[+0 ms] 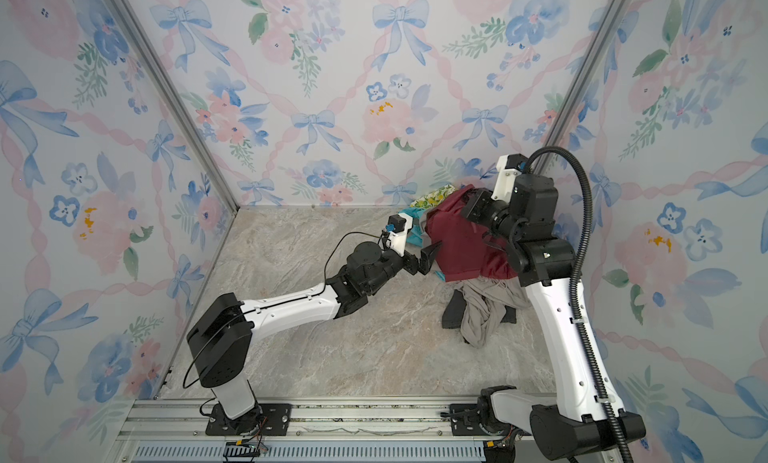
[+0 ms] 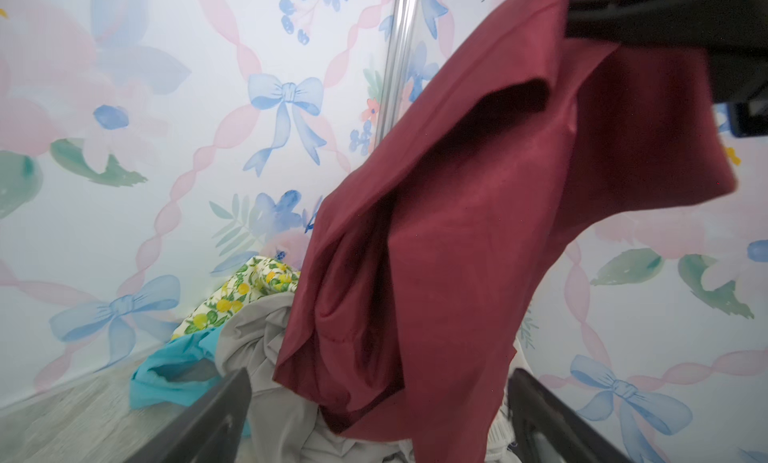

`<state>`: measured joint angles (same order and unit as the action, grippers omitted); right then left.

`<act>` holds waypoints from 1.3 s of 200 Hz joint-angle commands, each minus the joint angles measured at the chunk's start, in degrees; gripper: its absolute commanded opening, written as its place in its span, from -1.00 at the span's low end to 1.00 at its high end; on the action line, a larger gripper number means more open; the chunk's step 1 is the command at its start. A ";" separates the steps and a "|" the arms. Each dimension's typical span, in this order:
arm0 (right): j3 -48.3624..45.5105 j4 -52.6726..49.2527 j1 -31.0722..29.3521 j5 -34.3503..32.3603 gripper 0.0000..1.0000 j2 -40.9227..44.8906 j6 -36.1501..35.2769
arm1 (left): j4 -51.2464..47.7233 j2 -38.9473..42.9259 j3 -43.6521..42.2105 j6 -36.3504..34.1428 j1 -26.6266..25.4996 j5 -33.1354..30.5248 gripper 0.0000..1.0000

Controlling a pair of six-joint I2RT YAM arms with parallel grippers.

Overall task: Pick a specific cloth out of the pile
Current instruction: 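Grasp the hanging maroon shirt with the left gripper beside the right gripper, then carry the shirt away with the left gripper while the right gripper withdraws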

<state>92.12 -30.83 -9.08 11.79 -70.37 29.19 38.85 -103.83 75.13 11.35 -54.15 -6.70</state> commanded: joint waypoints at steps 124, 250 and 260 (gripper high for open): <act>-9.98 2.61 1.66 4.11 -1.00 5.17 1.75 | 30.41 -17.72 15.17 -1.87 -1.10 -0.80 -1.00; -24.81 6.91 6.01 -3.86 0.75 11.40 -12.13 | -2.04 -10.02 33.08 -0.68 2.82 2.55 -1.00; -25.50 7.34 5.23 -5.05 0.79 11.97 -13.26 | -7.08 -9.70 36.40 -0.89 3.87 3.65 -1.00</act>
<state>68.88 -24.43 -2.85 11.57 -59.59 20.84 41.82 -118.61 104.14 10.52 -53.15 -5.98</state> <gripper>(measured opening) 0.876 0.049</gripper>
